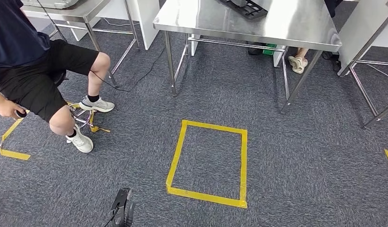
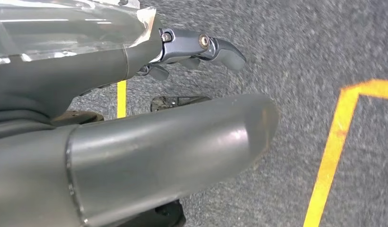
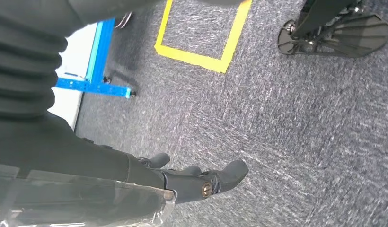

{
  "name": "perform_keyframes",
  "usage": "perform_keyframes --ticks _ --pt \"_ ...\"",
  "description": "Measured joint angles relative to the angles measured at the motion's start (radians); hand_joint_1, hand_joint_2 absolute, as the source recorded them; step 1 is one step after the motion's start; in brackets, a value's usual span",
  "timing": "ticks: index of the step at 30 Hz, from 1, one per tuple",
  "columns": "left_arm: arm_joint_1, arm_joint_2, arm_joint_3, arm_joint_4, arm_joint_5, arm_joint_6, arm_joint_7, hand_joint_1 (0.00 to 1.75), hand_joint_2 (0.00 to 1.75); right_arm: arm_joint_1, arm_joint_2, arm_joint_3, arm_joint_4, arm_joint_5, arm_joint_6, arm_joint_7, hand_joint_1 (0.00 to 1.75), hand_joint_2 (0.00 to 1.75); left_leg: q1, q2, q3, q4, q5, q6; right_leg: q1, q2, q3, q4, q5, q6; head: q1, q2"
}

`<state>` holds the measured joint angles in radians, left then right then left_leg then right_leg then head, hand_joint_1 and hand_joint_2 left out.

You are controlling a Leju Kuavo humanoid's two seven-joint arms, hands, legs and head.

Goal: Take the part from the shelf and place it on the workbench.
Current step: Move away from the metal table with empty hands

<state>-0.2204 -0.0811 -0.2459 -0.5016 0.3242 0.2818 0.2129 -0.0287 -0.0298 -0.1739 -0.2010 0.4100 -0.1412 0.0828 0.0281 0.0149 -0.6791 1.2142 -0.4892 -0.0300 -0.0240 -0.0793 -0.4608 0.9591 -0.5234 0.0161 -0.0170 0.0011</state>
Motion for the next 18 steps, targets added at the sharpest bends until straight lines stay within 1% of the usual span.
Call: perform_keyframes --ticks 1,2,3,4,5,6,7,8,9,10,11,12,13,14,15,16,17,18 --pt "-0.002 -0.001 0.0 -0.001 -0.002 0.001 0.0 0.0 0.0 0.0 -0.002 0.0 0.0 0.001 0.0 0.0 0.0 1.75 0.002 0.025 0.051 -0.07 0.012 -0.003 0.001 -0.009 -0.003 0.007 -0.001 0.004 -0.001 0.0" --pt "-0.004 -0.001 0.0 -0.002 -0.004 0.001 0.0 0.0 0.0 -0.001 -0.001 0.0 0.0 0.002 0.0 0.001 0.0 1.75 0.0 0.046 0.09 -0.127 0.02 0.0 0.003 -0.018 -0.007 0.014 -0.003 0.009 -0.002 0.0" --pt "-0.005 -0.002 0.001 -0.004 -0.006 0.002 0.0 0.0 0.0 -0.002 -0.002 0.001 -0.001 0.002 -0.001 0.001 0.0 1.75 -0.003 0.062 0.112 -0.165 0.019 0.006 0.008 -0.027 -0.009 0.021 -0.006 0.015 -0.001 0.0" --pt "-0.007 -0.002 0.001 -0.005 -0.008 0.002 0.0 0.0 0.0 -0.003 -0.003 0.001 -0.001 0.002 -0.001 0.001 0.0 1.75 -0.007 0.065 0.116 -0.179 0.015 0.016 0.011 -0.035 -0.01 0.025 -0.006 0.021 0.0 0.0" --pt "-0.007 -0.001 0.001 -0.006 -0.01 0.002 0.0 0.0 0.0 -0.005 -0.002 0.001 -0.001 0.003 -0.002 0.001 0.0 1.75 -0.01 0.053 0.109 -0.179 0.017 0.03 0.013 -0.045 -0.009 0.026 -0.005 0.027 0.002 0.0" --pt "-0.006 -0.001 0.002 -0.006 -0.011 0.002 0.001 0.0 0.0 -0.007 -0.003 0.002 -0.001 0.003 -0.002 0.001 0.0 1.75 -0.01 0.042 0.105 -0.185 0.019 0.041 0.014 -0.053 -0.01 0.026 -0.006 0.033 0.003 0.0" --pt "-0.006 -0.001 0.002 -0.006 -0.011 0.002 0.001 0.0 0.0 -0.009 -0.003 0.002 -0.001 0.003 -0.003 0.001 0.0 1.75 -0.01 0.03 0.101 -0.19 0.024 0.053 0.013 -0.044 -0.015 0.034 -0.012 0.037 0.004 0.0" --pt "-0.006 -0.002 0.003 -0.006 -0.012 0.002 0.001 0.0 0.0 -0.009 -0.002 0.003 -0.001 0.003 -0.003 0.002 0.0 1.75 -0.009 0.019 0.097 -0.195 0.031 0.064 0.011 -0.021 -0.028 0.058 -0.029 0.037 0.005 0.0" --pt "-0.006 -0.002 0.004 -0.007 -0.013 0.002 0.001 0.0 0.0 -0.008 -0.002 0.004 -0.001 0.003 -0.003 0.002 0.0 1.75 -0.008 0.008 0.093 -0.199 0.037 0.073 0.009 0.01 -0.05 0.105 -0.055 0.034 0.007 0.0" --pt "-0.006 -0.003 0.004 -0.008 -0.015 0.002 0.001 0.0 0.0 -0.007 -0.003 0.005 -0.001 0.003 -0.003 0.002 0.0 1.75 -0.011 -0.004 0.087 -0.2 0.043 0.079 0.007 0.044 -0.081 0.174 -0.087 0.028 0.009 0.0" --pt "-0.006 -0.003 0.005 -0.008 -0.016 0.002 0.001 0.0 0.0 -0.005 -0.003 0.006 -0.001 0.003 -0.003 0.002 0.0 1.75 -0.012 -0.017 0.08 -0.2 0.047 0.082 0.007 0.063 -0.115 0.247 -0.116 0.024 0.01 0.0" --pt "-0.005 -0.004 0.006 -0.008 -0.016 0.002 0.001 0.0 0.0 -0.003 -0.004 0.006 -0.001 0.003 -0.003 0.002 0.0 1.75 -0.013 -0.032 0.075 -0.2 0.052 0.084 0.007 0.071 -0.141 0.302 -0.133 0.024 0.01 0.0" --pt "-0.004 -0.004 0.006 -0.008 -0.016 0.002 0.001 0.0 0.0 -0.002 -0.004 0.006 -0.001 0.003 -0.003 0.003 0.0 1.75 -0.014 -0.047 0.07 -0.2 0.056 0.083 0.007 0.074 -0.152 0.323 -0.136 0.028 0.01 0.0" --pt "-0.003 -0.004 0.007 -0.008 -0.016 0.002 0.001 0.0 0.0 -0.001 -0.004 0.006 -0.001 0.003 -0.003 0.003 0.0 1.75 -0.015 -0.061 0.067 -0.199 0.061 0.081 0.007 0.077 -0.143 0.302 -0.121 0.036 0.01 0.0" --pt "-0.003 -0.005 0.008 -0.008 -0.016 0.002 0.001 0.0 0.0 0.0 -0.004 0.007 -0.001 0.003 -0.003 0.003 0.0 1.75 -0.015 -0.075 0.064 -0.199 0.065 0.078 0.006 0.085 -0.116 0.246 -0.095 0.044 0.011 0.0" --pt "-0.003 -0.005 0.008 -0.008 -0.016 0.002 0.001 0.0 0.0 0.001 -0.004 0.007 -0.001 0.003 -0.003 0.003 0.0 1.75 -0.015 -0.087 0.062 -0.199 0.069 0.074 0.004 0.109 -0.081 0.172 -0.066 0.049 0.011 0.0" --pt "-0.003 -0.005 0.009 -0.009 -0.016 0.002 0.001 0.0 0.0 0.001 -0.005 0.007 -0.001 0.003 -0.003 0.003 0.0 1.75 -0.017 -0.099 0.059 -0.197 0.073 0.07 0.004 0.134 -0.052 0.106 -0.041 0.049 0.011 0.0" --pt "-0.004 -0.006 0.01 -0.009 -0.016 0.002 0.001 0.0 0.0 0.0 -0.005 0.007 -0.001 0.003 -0.003 0.003 0.0 1.75 -0.019 -0.11 0.056 -0.197 0.077 0.063 0.004 0.153 -0.032 0.06 -0.025 0.046 0.011 0.0"
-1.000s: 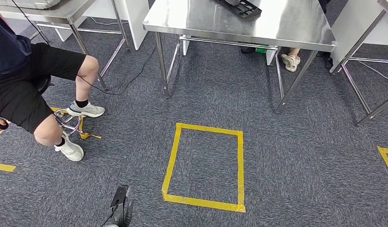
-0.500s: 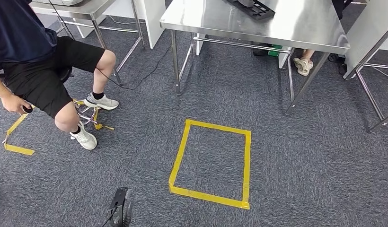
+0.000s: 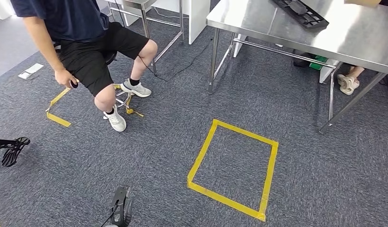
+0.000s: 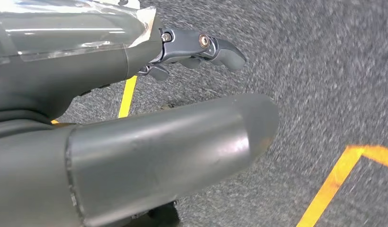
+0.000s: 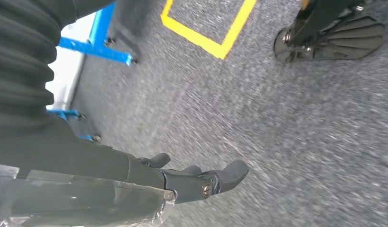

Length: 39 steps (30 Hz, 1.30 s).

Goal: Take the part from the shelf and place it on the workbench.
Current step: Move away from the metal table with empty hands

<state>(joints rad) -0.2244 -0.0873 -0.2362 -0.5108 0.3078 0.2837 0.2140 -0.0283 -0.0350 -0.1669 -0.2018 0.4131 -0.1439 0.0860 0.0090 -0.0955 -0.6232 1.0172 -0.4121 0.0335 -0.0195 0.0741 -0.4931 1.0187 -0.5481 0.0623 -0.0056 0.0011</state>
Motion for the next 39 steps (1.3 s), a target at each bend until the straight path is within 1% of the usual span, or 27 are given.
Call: perform_keyframes --ticks 1,3,4,5,7,9,10,11,13,15,16,18,19,21,23,25,26,27,29,30,31,32,33,34,36,38,39 --pt "0.0 -0.001 0.002 0.0 0.0 0.0 0.0 0.0 0.0 -0.001 0.0 0.0 0.0 0.0 0.0 0.0 0.0 1.75 -0.002 -0.011 -0.003 -0.001 0.005 -0.007 0.002 0.012 0.008 -0.023 0.008 -0.006 0.0 0.0" --pt "0.001 0.0 0.005 -0.001 -0.001 0.0 0.0 0.0 0.0 -0.002 0.001 0.0 0.0 0.0 0.0 0.0 0.0 1.75 -0.002 -0.031 -0.008 -0.006 0.016 -0.021 0.003 -0.008 0.008 -0.028 0.017 -0.02 0.0 0.0" --pt "0.003 0.001 0.007 -0.001 -0.001 0.0 0.0 0.0 0.0 -0.003 0.001 0.0 0.0 0.0 0.0 0.0 0.0 1.75 -0.002 -0.022 -0.013 -0.002 0.013 -0.026 0.0 -0.02 0.009 -0.029 0.022 -0.028 -0.001 0.0" --pt "0.003 0.002 0.007 -0.002 -0.002 0.0 0.0 0.0 0.0 -0.004 0.002 0.001 0.0 0.001 0.0 0.001 0.0 1.75 -0.001 0.0 -0.024 0.018 -0.003 -0.029 -0.003 -0.034 0.009 -0.031 0.028 -0.038 -0.003 0.0" --pt "0.003 0.003 0.008 -0.003 -0.002 0.0 0.0 0.0 0.0 -0.002 0.003 0.001 0.0 0.003 0.001 0.001 0.0 1.75 0.0 0.061 -0.071 0.12 -0.072 -0.035 -0.004 -0.064 0.007 -0.033 0.034 -0.05 -0.011 0.0" --pt "0.005 0.003 0.009 -0.004 -0.004 0.0 0.0 0.0 0.0 0.003 0.002 0.001 0.0 0.004 0.002 0.002 0.0 1.75 0.003 0.085 -0.124 0.251 -0.135 -0.042 0.0 -0.096 0.001 -0.032 0.036 -0.053 -0.016 0.0" --pt "0.008 0.003 0.01 -0.005 -0.005 0.0 0.0 0.0 0.0 0.004 0.002 0.001 0.0 0.005 0.003 0.003 0.0 1.75 0.004 0.089 -0.132 0.283 -0.143 -0.044 0.001 -0.112 0.0 -0.032 0.036 -0.053 -0.016 0.0" --pt "0.01 0.003 0.011 -0.005 -0.006 0.0 0.0 0.0 0.0 0.004 0.001 0.001 0.0 0.005 0.004 0.004 0.0 1.75 0.006 0.093 -0.119 0.273 -0.132 -0.046 0.001 -0.126 0.0 -0.032 0.036 -0.053 -0.016 0.0" --pt "0.013 0.004 0.014 -0.005 -0.009 0.0 0.0 0.0 0.0 0.001 0.002 0.001 0.0 0.006 0.005 0.004 0.0 1.75 0.008 0.118 -0.041 0.148 -0.076 -0.043 0.001 -0.151 0.004 -0.031 0.034 -0.05 -0.016 0.0" --pt "0.01 0.005 0.015 -0.007 -0.012 0.0 0.0 0.0 0.0 -0.003 0.002 0.001 0.0 0.006 0.005 0.004 0.0 1.75 0.003 0.149 0.025 0.032 -0.043 -0.033 0.009 -0.17 0.004 -0.03 0.03 -0.044 -0.016 0.0" --pt "0.009 0.005 0.016 -0.007 -0.013 0.0 0.0 0.0 0.0 -0.004 0.002 0.001 0.0 0.006 0.005 0.004 0.0 1.75 -0.001 0.154 0.036 0.009 -0.04 -0.027 0.013 -0.179 0.005 -0.03 0.028 -0.04 -0.015 0.0" --pt "0.009 0.005 0.017 -0.008 -0.014 0.0 0.0 0.0 0.0 -0.009 0.002 0.001 0.0 0.007 0.005 0.005 0.0 1.75 -0.006 0.136 0.032 0.002 -0.038 -0.012 0.016 -0.195 0.007 -0.032 0.028 -0.031 -0.012 0.0" --pt "0.01 0.005 0.018 -0.008 -0.014 0.0 0.0 0.0 0.0 -0.011 0.002 0.001 0.0 0.008 0.005 0.006 0.0 1.75 -0.006 0.127 0.031 -0.002 -0.035 -0.004 0.015 -0.192 0.006 -0.03 0.025 -0.026 -0.012 0.0" --pt "0.009 0.005 0.02 -0.008 -0.016 0.0 0.0 0.0 0.0 -0.012 0.003 0.002 0.0 0.012 0.005 0.007 0.0 1.75 -0.001 0.107 0.029 -0.009 -0.026 0.01 0.012 -0.149 -0.018 0.02 -0.007 -0.023 -0.011 0.0" --pt "0.008 0.005 0.022 -0.008 -0.016 0.0 -0.001 0.0 0.0 -0.01 0.002 0.002 0.0 0.018 0.006 0.008 0.0 1.75 0.0 0.087 0.023 -0.011 -0.02 0.018 0.009 -0.095 -0.08 0.149 -0.067 -0.032 -0.008 0.0" --pt "0.01 0.004 0.023 -0.008 -0.016 0.0 -0.002 0.0 0.0 -0.008 0.001 0.003 0.0 0.022 0.008 0.011 0.0 1.75 0.0 0.062 0.017 -0.011 -0.015 0.021 0.008 -0.08 -0.135 0.263 -0.103 -0.032 -0.007 0.0" --pt "0.012 0.004 0.024 -0.008 -0.016 0.0 -0.002 0.0 0.0 -0.007 0.001 0.004 0.0 0.023 0.009 0.012 0.0 1.75 0.0 0.048 0.015 -0.011 -0.013 0.02 0.007 -0.078 -0.139 0.268 -0.097 -0.025 -0.006 0.0" --pt "0.014 0.004 0.026 -0.008 -0.016 0.0 -0.002 0.0 0.0 -0.006 0.001 0.004 0.0 0.024 0.009 0.012 0.0 1.75 0.001 0.033 0.014 -0.01 -0.01 0.017 0.005 -0.074 -0.12 0.228 -0.075 -0.015 -0.006 0.0" --pt "0.016 0.004 0.031 -0.008 -0.017 0.0 -0.003 0.0 0.0 -0.006 0.0 0.006 0.0 0.026 0.01 0.013 0.0 1.75 0.0 0.004 0.012 -0.008 -0.006 0.008 -0.003 -0.038 -0.05 0.081 -0.016 0.003 -0.005 0.0" --pt "0.015 0.004 0.033 -0.008 -0.017 0.0 -0.005 0.0 0.0 -0.006 0.0 0.006 0.0 0.026 0.011 0.013 0.0 1.75 -0.001 -0.009 0.01 -0.006 -0.003 0.002 -0.006 -0.02 -0.024 0.022 0.005 0.003 -0.005 0.0" --pt "0.016 0.004 0.034 -0.008 -0.017 0.0 -0.006 0.0 0.0 -0.007 0.0 0.006 0.0 0.026 0.013 0.012 0.0 1.75 -0.003 -0.02 0.007 -0.006 0.0 -0.004 -0.006 -0.008 -0.011 -0.01 0.017 0.0 -0.006 0.0" --pt "0.016 0.005 0.034 -0.008 -0.018 0.001 -0.008 0.0 0.0 -0.007 0.0 0.007 0.0 0.026 0.016 0.012 0.0 1.75 -0.004 -0.03 0.004 -0.007 0.004 -0.011 -0.003 -0.007 -0.008 -0.02 0.021 -0.007 -0.006 0.0" --pt "0.018 0.005 0.036 -0.008 -0.018 0.001 -0.01 0.0 0.0 -0.008 0.0 0.007 0.0 0.025 0.018 0.011 0.0 1.75 -0.003 -0.041 0.002 -0.011 0.009 -0.018 -0.002 -0.019 -0.008 -0.02 0.025 -0.016 -0.008 0.0" --pt "0.02 0.006 0.037 -0.008 -0.019 0.002 -0.012 0.0 0.0 -0.01 0.001 0.007 0.0 0.024 0.018 0.011 0.0 1.75 -0.001 -0.041 -0.002 -0.01 0.01 -0.024 -0.003 -0.031 -0.006 -0.02 0.029 -0.024 -0.008 0.0" --pt "0.022 0.007 0.039 -0.009 -0.019 0.004 -0.015 0.0 0.0 -0.009 0.002 0.007 0.0 0.022 0.019 0.008 0.0 1.75 -0.001 0.002 -0.025 0.032 -0.02 -0.031 -0.006 -0.056 -0.006 -0.022 0.038 -0.041 -0.013 0.0" --pt "0.022 0.005 0.039 -0.01 -0.019 0.005 -0.016 0.0 0.0 -0.005 0.002 0.007 0.0 0.021 0.019 0.007 0.0 1.75 -0.002 0.065 -0.079 0.152 -0.092 -0.036 -0.002 -0.084 -0.011 -0.023 0.041 -0.051 -0.019 0.0" --pt "0.023 0.004 0.039 -0.01 -0.019 0.005 -0.016 0.0 0.0 -0.002 0.001 0.007 0.0 0.022 0.019 0.006 0.0 1.75 0.0 0.08 -0.11 0.221 -0.125 -0.038 0.002 -0.099 -0.013 -0.023 0.041 -0.053 -0.02 0.0"
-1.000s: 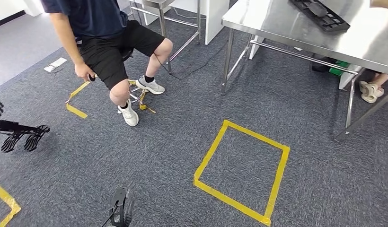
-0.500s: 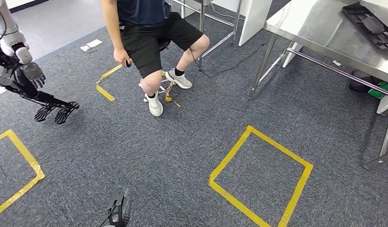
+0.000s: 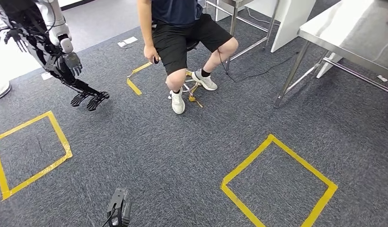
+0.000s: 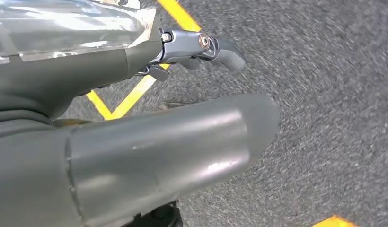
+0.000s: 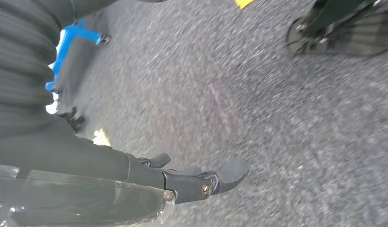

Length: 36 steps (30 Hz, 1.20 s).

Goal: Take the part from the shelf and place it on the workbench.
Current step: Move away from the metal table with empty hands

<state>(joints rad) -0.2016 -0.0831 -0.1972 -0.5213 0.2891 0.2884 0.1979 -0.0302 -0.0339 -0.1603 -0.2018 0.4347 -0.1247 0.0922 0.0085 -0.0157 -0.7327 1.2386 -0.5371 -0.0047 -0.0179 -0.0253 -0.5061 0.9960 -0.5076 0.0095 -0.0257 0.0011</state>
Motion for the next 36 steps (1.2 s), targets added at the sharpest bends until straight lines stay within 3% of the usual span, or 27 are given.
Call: perform_keyframes --ticks 1,2,3,4,6,7,8,10,11,12,14,16,17,18,19,21,23,25,26,28,30,32,34,36 --pt "0.002 -0.001 0.0 0.0 0.0 0.0 0.0 0.0 0.0 0.002 -0.001 0.0 0.0 0.0 0.0 0.0 0.0 1.75 0.001 0.007 -0.019 0.049 -0.018 -0.001 0.003 -0.015 -0.001 0.0 0.0 0.0 0.0 0.0" --pt "0.005 -0.001 0.0 0.0 0.001 0.0 0.0 0.0 0.0 0.003 -0.001 0.0 0.0 0.0 0.0 0.0 0.0 1.75 0.002 0.011 -0.021 0.064 -0.017 -0.002 0.005 -0.03 -0.002 0.0 0.0 0.0 0.0 0.0" --pt "0.008 -0.001 0.0 0.0 0.001 0.0 0.0 0.0 0.0 0.002 -0.001 0.0 0.0 0.001 0.0 -0.001 0.0 1.75 0.002 0.016 -0.001 0.037 0.0 0.0 0.006 -0.044 -0.002 0.0 -0.001 0.0 0.0 0.0" --pt "0.009 -0.001 0.0 0.0 0.001 -0.001 0.0 0.0 0.0 0.001 0.0 0.0 0.0 0.001 0.0 -0.001 0.0 1.75 0.002 0.027 0.038 -0.024 0.028 0.003 0.006 -0.056 -0.001 0.0 -0.001 -0.001 0.0 0.0" --pt "0.009 -0.001 0.001 -0.004 0.001 -0.001 0.0 0.0 0.0 -0.001 0.0 0.0 0.0 0.001 0.001 -0.001 0.0 1.75 -0.005 0.077 0.119 -0.163 0.069 0.016 0.013 -0.077 0.002 0.001 -0.005 0.003 0.0 0.0" --pt "0.008 0.0 0.001 -0.006 0.001 -0.002 0.0 0.0 0.0 -0.002 0.0 0.0 0.0 0.001 0.002 -0.001 0.0 1.75 -0.01 0.094 0.141 -0.202 0.077 0.023 0.017 -0.088 0.003 0.001 -0.006 0.006 0.002 0.0" --pt "0.007 0.0 0.001 -0.008 0.002 -0.002 0.0 0.0 0.0 -0.003 0.0 0.0 0.0 0.001 0.002 -0.001 0.0 1.75 -0.015 0.101 0.148 -0.219 0.078 0.029 0.02 -0.098 0.005 0.001 -0.008 0.009 0.004 0.0" --pt "0.009 0.001 0.002 -0.009 0.002 -0.002 0.0 0.0 0.0 -0.007 0.0 0.0 0.0 0.0 0.003 -0.001 0.0 1.75 -0.016 0.073 0.144 -0.225 0.085 0.042 0.022 -0.117 0.006 -0.001 -0.01 0.017 0.006 0.0" --pt "0.01 0.001 0.002 -0.009 0.002 -0.002 0.0 0.0 0.0 -0.008 0.0 0.0 0.0 0.0 0.003 -0.002 0.0 1.75 -0.014 0.061 0.144 -0.231 0.09 0.049 0.021 -0.105 0.004 0.005 -0.016 0.02 0.007 0.0" --pt "0.009 0.001 0.003 -0.01 0.002 -0.002 0.0 0.0 0.0 -0.008 0.0 0.0 0.0 0.0 0.003 -0.002 0.0 1.75 -0.011 0.049 0.145 -0.237 0.096 0.056 0.02 -0.078 -0.006 0.028 -0.03 0.022 0.007 0.0" --pt "0.008 -0.001 0.004 -0.011 0.002 -0.002 0.0 0.0 0.0 -0.005 0.001 0.0 0.0 0.0 0.003 -0.002 0.0 1.75 -0.007 0.022 0.141 -0.242 0.104 0.066 0.015 -0.008 -0.056 0.139 -0.084 0.017 0.012 0.0" --pt "0.009 -0.003 0.005 -0.011 0.002 -0.003 0.0 0.0 0.0 -0.001 0.0 0.0 0.0 0.0 0.003 -0.003 0.0 1.75 -0.006 -0.009 0.136 -0.242 0.109 0.069 0.013 0.019 -0.118 0.269 -0.131 0.015 0.015 0.0" --pt "0.011 -0.003 0.005 -0.011 0.002 -0.003 0.0 0.0 0.0 0.001 0.0 0.0 0.0 -0.001 0.003 -0.003 0.0 1.75 -0.006 -0.025 0.134 -0.241 0.111 0.068 0.012 0.022 -0.134 0.299 -0.136 0.019 0.015 0.0" --pt "0.012 -0.003 0.005 -0.011 0.002 -0.003 0.0 0.0 0.0 0.002 0.0 0.0 0.0 -0.001 0.003 -0.003 0.0 1.75 -0.006 -0.04 0.133 -0.241 0.113 0.066 0.009 0.023 -0.132 0.29 -0.126 0.028 0.015 0.0" --pt "0.013 -0.003 0.005 -0.011 0.002 -0.003 0.0 0.0 0.0 0.003 0.0 0.0 0.0 -0.001 0.003 -0.003 0.0 1.75 -0.005 -0.055 0.133 -0.24 0.115 0.063 0.005 0.027 -0.111 0.244 -0.102 0.039 0.015 0.0" --pt "0.012 -0.002 0.006 -0.011 0.002 -0.003 0.0 0.0 0.0 0.003 0.0 0.0 0.0 -0.001 0.003 -0.003 0.0 1.75 -0.006 -0.082 0.129 -0.234 0.116 0.053 -0.005 0.065 -0.047 0.101 -0.044 0.058 0.016 0.0" --pt "0.012 -0.002 0.006 -0.012 0.0 -0.003 0.001 0.0 0.0 0.003 0.001 0.0 0.0 -0.001 0.003 -0.003 0.0 1.75 -0.007 -0.103 0.123 -0.228 0.118 0.041 -0.009 0.099 -0.011 0.017 -0.014 0.054 0.016 0.0" --pt "0.013 -0.001 0.007 -0.012 -0.001 -0.002 0.002 0.0 0.0 0.002 0.001 0.0 0.001 -0.001 0.003 -0.003 0.0 1.75 -0.004 -0.123 0.117 -0.23 0.123 0.026 -0.005 0.086 -0.008 0.008 -0.008 0.033 0.015 0.0" --pt "0.014 0.001 0.007 -0.012 -0.002 -0.002 0.002 0.0 0.0 0.001 0.002 0.0 0.001 -0.001 0.003 -0.003 0.0 1.75 -0.002 -0.122 0.112 -0.227 0.122 0.021 -0.005 0.073 -0.005 0.007 -0.005 0.025 0.014 0.0" --pt "0.016 0.003 0.008 -0.012 -0.005 0.001 0.003 0.0 0.0 0.001 0.004 0.0 0.001 -0.001 0.003 -0.003 0.0 1.75 -0.002 -0.076 0.086 -0.176 0.087 0.014 -0.007 0.047 -0.002 0.003 0.002 0.008 0.009 0.0" --pt "0.015 0.002 0.008 -0.012 -0.006 0.006 0.002 0.0 0.0 0.005 0.004 0.0 0.001 0.001 0.003 -0.003 0.0 1.75 -0.004 -0.013 0.03 -0.052 0.014 0.011 -0.002 0.02 -0.004 0.003 0.003 -0.001 0.004 0.0" --pt "0.019 0.001 0.008 -0.013 -0.006 0.009 0.001 0.0 0.0 0.008 0.003 0.0 0.001 0.003 0.003 -0.003 0.0 1.75 -0.001 0.008 -0.018 0.054 -0.026 0.008 0.004 -0.013 -0.005 0.003 0.002 -0.004 0.004 0.0" --pt "0.024 0.0 0.008 -0.013 -0.005 0.009 0.001 0.0 0.0 0.008 0.004 0.0 0.001 0.004 0.003 -0.003 0.0 1.75 0.001 0.012 -0.02 0.065 -0.017 0.008 0.006 -0.034 -0.006 0.004 0.0 -0.005 0.004 0.0" --pt "0.026 0.0 0.008 -0.013 -0.005 0.009 0.001 0.0 0.0 0.008 0.004 0.0 0.001 0.005 0.003 -0.003 0.0 1.75 0.001 0.014 -0.01 0.049 -0.005 0.009 0.006 -0.04 -0.005 0.004 0.0 -0.005 0.004 0.0"
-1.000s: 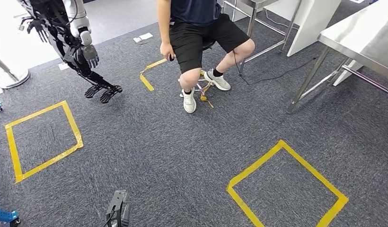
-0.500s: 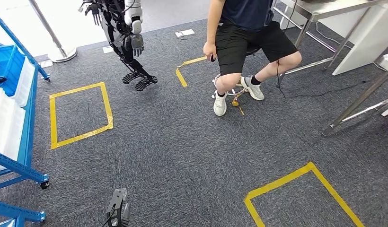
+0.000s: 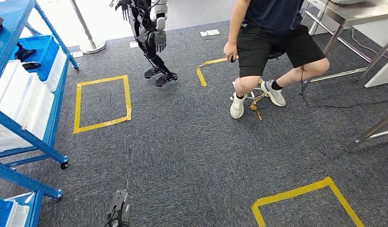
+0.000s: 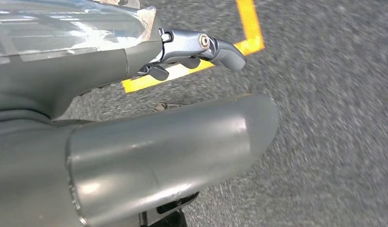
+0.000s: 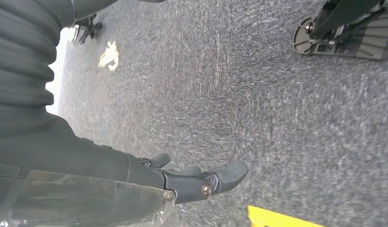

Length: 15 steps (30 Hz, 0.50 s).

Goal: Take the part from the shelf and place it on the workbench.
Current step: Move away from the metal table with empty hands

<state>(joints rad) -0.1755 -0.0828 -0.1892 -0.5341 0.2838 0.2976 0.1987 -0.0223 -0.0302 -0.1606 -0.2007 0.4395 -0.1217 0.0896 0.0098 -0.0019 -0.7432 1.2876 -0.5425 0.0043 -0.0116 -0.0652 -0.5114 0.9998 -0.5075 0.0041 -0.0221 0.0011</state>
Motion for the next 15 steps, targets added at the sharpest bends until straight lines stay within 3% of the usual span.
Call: perform_keyframes --ticks 13,15 --pt "0.0 0.0 0.0 0.0 0.0 0.0 0.0 0.0 0.0 0.0 0.0 0.0 0.0 0.0 0.0 0.0 0.0 1.75 0.0 0.0 0.001 -0.001 0.001 0.0 0.0 0.0 0.0 0.0 0.0 0.0 0.0 0.0" --pt "0.001 0.0 0.0 0.0 0.0 0.0 0.0 0.0 0.0 -0.001 0.0 0.0 0.0 0.0 0.0 0.0 0.0 1.75 0.0 0.002 0.012 -0.021 0.011 0.001 0.0 -0.003 0.0 0.0 0.0 0.0 0.0 0.0"
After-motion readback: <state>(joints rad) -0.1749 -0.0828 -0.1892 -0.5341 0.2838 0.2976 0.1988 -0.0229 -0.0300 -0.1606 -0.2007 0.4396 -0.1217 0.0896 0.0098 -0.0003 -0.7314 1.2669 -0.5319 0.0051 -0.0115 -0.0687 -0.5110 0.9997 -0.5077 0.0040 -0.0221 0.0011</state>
